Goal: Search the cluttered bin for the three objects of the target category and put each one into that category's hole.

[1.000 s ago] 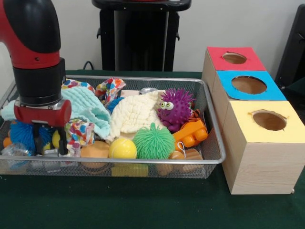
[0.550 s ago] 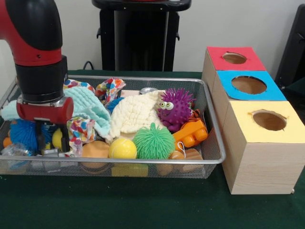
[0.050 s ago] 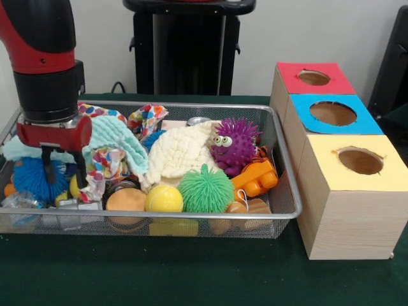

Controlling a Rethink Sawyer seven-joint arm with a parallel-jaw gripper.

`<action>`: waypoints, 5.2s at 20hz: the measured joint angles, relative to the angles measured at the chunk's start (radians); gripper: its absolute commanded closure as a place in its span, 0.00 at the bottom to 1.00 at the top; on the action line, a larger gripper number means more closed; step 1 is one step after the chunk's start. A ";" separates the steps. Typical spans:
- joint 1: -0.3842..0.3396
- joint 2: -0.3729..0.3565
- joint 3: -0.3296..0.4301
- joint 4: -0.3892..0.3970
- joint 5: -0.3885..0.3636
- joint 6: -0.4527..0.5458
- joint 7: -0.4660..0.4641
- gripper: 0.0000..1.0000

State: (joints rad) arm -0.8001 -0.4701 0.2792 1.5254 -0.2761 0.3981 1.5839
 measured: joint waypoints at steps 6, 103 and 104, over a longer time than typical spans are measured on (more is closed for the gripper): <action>-0.039 -0.018 0.000 0.027 0.005 0.000 0.000 0.00; -0.004 -0.039 -0.017 -0.141 0.119 0.270 0.000 0.00; -0.004 -0.039 -0.017 -0.146 0.119 0.270 0.000 0.00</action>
State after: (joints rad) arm -0.8041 -0.5089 0.2625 1.3795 -0.1574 0.6677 1.5839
